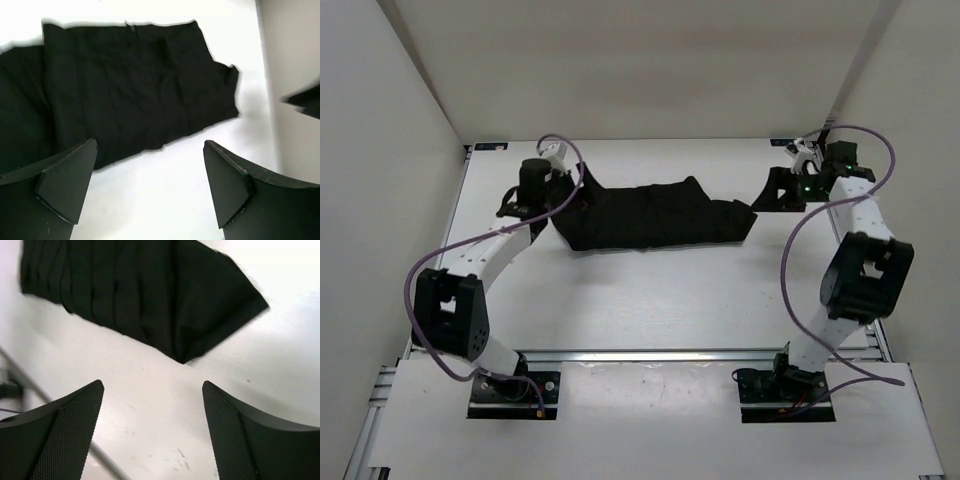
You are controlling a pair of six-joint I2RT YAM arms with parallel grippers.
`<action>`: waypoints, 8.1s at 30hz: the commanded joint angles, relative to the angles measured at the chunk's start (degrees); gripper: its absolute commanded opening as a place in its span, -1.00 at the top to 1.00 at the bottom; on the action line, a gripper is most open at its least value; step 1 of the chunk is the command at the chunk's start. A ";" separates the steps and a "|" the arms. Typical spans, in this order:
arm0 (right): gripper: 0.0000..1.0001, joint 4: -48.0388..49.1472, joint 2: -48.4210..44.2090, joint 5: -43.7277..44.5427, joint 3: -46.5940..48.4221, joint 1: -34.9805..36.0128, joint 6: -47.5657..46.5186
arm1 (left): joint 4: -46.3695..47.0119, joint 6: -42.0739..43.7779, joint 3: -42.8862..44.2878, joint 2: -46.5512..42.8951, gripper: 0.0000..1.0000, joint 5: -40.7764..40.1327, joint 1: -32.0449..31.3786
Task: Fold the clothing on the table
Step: Fold the skirt
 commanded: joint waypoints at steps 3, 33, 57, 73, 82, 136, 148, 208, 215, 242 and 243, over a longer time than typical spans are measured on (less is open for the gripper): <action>-0.74 11.65 -9.60 11.89 -4.42 11.60 -13.06 | -14.38 16.70 17.69 9.85 -0.97 -12.24 -4.32; -0.89 -11.98 44.54 2.78 63.53 16.37 -15.88 | -21.18 19.35 47.44 41.88 -0.90 -14.71 -2.91; -0.48 -8.03 49.12 5.40 62.83 21.91 -7.88 | -20.83 19.96 47.88 44.25 0.23 -11.64 -3.26; 1.00 -10.48 48.76 5.67 66.16 20.86 -5.77 | -20.47 19.51 46.39 43.29 1.00 -9.35 -3.17; 1.00 -19.88 35.60 -7.43 60.29 14.61 -5.85 | -11.96 20.84 29.45 27.30 1.00 -11.55 -6.77; 1.00 18.70 -38.69 3.38 -38.26 9.60 0.82 | -13.27 15.30 -9.26 -22.65 1.00 -5.66 -9.15; 1.00 16.67 -13.49 -0.13 -19.72 6.53 8.37 | -12.21 14.42 3.67 -2.70 1.00 -3.46 -4.58; 1.00 21.76 -1.14 -2.33 -18.21 21.18 17.09 | 20.22 2.99 -12.25 1.38 -0.24 -2.40 -13.53; 1.00 26.25 -0.30 -15.42 -16.63 32.79 20.95 | 23.82 0.01 -12.66 3.19 0.56 0.58 -19.08; 1.00 14.56 15.73 3.21 -13.98 24.48 23.60 | 30.77 -13.44 -27.45 7.60 1.00 -4.43 -3.88; 1.00 13.87 14.93 1.72 -15.21 22.45 22.55 | 30.42 -13.44 -27.36 7.51 1.00 -4.34 -3.35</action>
